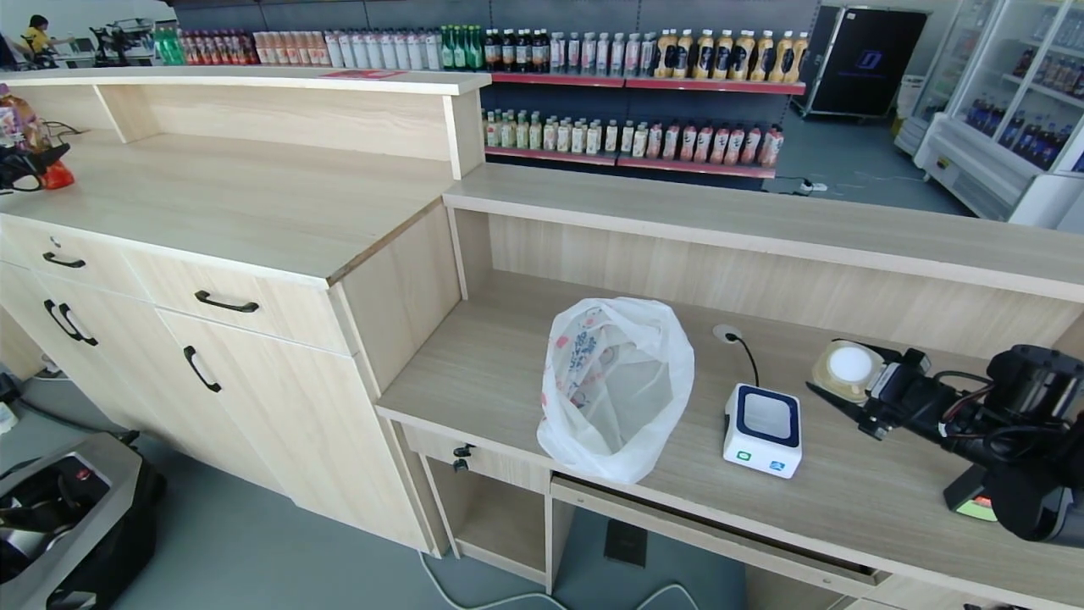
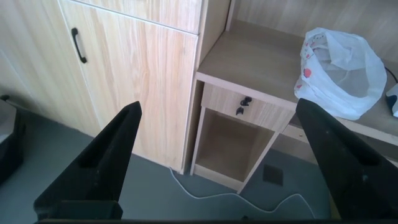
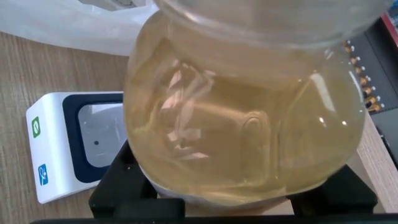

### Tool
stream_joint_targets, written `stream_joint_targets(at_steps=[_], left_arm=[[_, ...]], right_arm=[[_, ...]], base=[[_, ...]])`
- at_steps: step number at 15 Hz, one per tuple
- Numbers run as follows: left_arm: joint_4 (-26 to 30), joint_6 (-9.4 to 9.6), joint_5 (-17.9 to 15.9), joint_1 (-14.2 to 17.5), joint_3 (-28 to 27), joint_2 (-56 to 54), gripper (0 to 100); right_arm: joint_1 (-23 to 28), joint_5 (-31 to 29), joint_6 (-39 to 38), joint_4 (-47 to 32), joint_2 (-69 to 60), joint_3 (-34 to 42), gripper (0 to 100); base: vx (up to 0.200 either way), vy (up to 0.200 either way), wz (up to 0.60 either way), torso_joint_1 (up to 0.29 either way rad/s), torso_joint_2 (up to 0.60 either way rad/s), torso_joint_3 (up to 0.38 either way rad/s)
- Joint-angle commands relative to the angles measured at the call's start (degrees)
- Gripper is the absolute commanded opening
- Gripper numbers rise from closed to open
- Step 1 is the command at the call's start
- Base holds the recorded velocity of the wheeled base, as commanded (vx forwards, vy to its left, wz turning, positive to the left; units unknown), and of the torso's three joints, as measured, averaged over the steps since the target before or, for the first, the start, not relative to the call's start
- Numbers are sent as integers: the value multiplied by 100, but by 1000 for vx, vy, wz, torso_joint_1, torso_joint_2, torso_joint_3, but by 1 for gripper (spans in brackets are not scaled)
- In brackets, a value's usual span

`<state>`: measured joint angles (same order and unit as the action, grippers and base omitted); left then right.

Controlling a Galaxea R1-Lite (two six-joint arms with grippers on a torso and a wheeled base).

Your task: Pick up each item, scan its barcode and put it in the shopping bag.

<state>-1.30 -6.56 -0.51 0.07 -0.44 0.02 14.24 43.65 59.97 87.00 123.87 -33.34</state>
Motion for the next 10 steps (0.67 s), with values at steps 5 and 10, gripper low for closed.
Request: stream_joint_targets(at_steps=[5,10], left_arm=[[-1,-3,-2,1,0,-2,100],[-1,-3,-2,1,0,-2,100]], right_arm=[[-97,-6,-20,1,164,-120,0],[-176,-6,-29,-8,243,-243,0]], base=[[0,0,0,0,0,0],[0,0,0,0,0,0]])
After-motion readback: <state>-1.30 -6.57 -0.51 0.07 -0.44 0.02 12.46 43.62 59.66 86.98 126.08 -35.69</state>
